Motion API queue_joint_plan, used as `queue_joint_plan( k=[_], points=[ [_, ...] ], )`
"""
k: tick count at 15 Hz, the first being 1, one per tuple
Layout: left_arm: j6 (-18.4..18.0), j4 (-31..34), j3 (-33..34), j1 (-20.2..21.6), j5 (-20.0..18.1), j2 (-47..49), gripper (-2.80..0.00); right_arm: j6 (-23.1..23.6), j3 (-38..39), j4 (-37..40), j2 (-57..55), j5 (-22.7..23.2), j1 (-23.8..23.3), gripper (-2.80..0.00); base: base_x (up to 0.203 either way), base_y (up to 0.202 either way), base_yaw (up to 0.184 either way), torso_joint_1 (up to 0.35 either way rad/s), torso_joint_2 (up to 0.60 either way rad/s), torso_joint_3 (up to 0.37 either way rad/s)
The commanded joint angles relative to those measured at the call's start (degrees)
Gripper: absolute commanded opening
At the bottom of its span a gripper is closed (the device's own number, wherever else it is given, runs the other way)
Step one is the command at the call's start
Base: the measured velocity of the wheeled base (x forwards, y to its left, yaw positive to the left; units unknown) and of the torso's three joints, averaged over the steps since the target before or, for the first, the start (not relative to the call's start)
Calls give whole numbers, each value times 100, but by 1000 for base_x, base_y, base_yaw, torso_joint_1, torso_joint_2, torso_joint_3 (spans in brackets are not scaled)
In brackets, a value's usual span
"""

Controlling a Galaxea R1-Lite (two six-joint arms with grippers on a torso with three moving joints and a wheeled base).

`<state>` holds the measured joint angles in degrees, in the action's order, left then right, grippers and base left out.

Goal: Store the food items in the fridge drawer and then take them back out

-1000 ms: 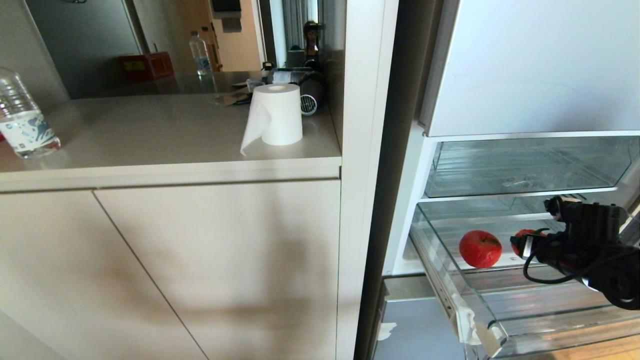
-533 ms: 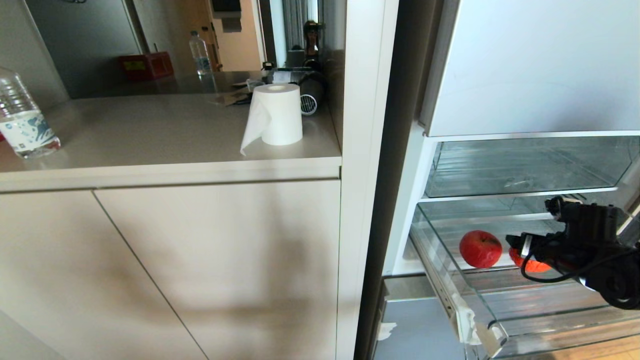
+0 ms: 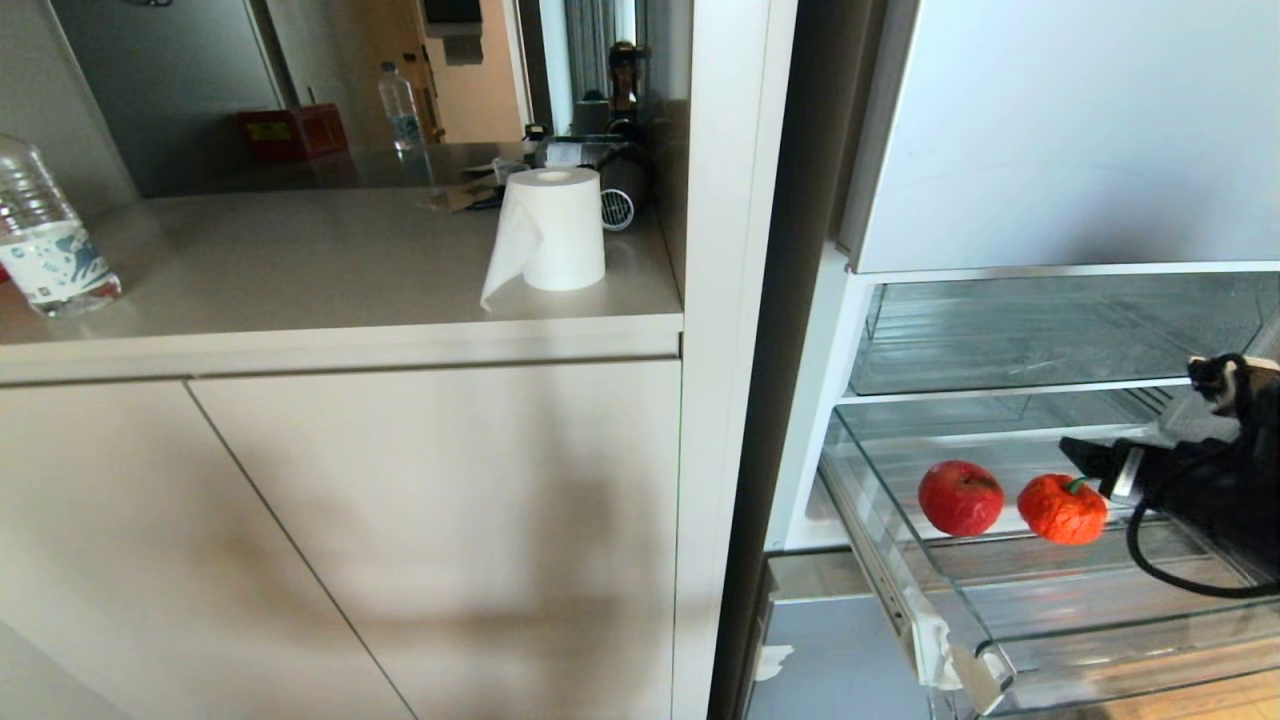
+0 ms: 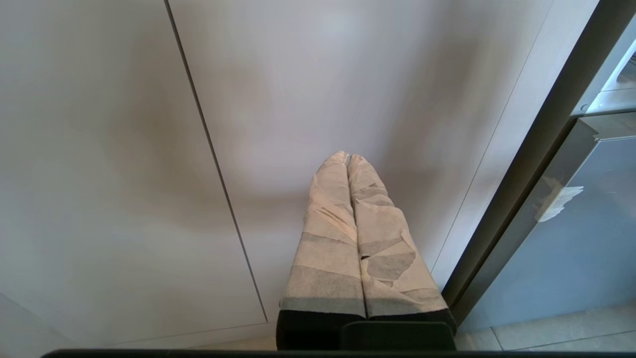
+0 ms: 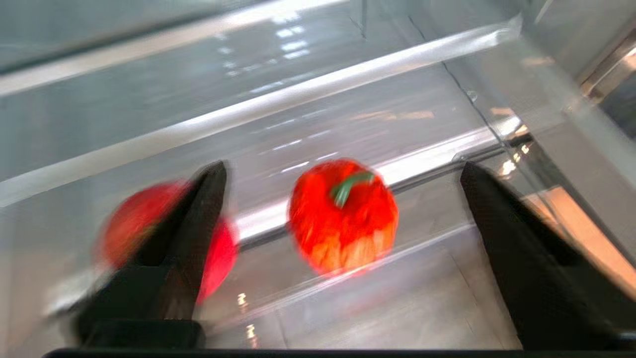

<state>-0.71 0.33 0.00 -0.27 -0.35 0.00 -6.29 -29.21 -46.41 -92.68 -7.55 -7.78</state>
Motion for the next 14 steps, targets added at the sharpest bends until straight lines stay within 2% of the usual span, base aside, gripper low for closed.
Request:
queue_joint_plan(
  k=[1, 3, 6, 10, 12, 13, 14],
  points=[
    [0, 2, 0, 0, 0, 9, -280, 4, 341, -23, 1006, 81, 12, -280, 0, 0, 0, 0, 0, 0],
    [0, 2, 0, 0, 0, 9, -280, 5, 580, 134, 1747, 202, 13, -280, 0, 0, 0, 0, 0, 0],
    [0, 2, 0, 0, 0, 9, -280, -27, 830, 976, 3083, 341, 19, -280, 0, 0, 0, 0, 0, 0],
    [0, 2, 0, 0, 0, 9, -280, -127, 1004, 3004, 5152, 400, 204, -280, 0, 0, 0, 0, 0, 0],
    [0, 2, 0, 0, 0, 9, -280, -155, 1242, 4308, 5979, 240, 539, -280, 0, 0, 0, 0, 0, 0],
    [0, 2, 0, 0, 0, 9, -280, -173, 1515, 4693, 6133, 11, 650, -280, 0, 0, 0, 0, 0, 0],
    [0, 2, 0, 0, 0, 9, -280, -205, 1858, 4726, 6217, -168, 718, -280, 0, 0, 0, 0, 0, 0]
  ],
)
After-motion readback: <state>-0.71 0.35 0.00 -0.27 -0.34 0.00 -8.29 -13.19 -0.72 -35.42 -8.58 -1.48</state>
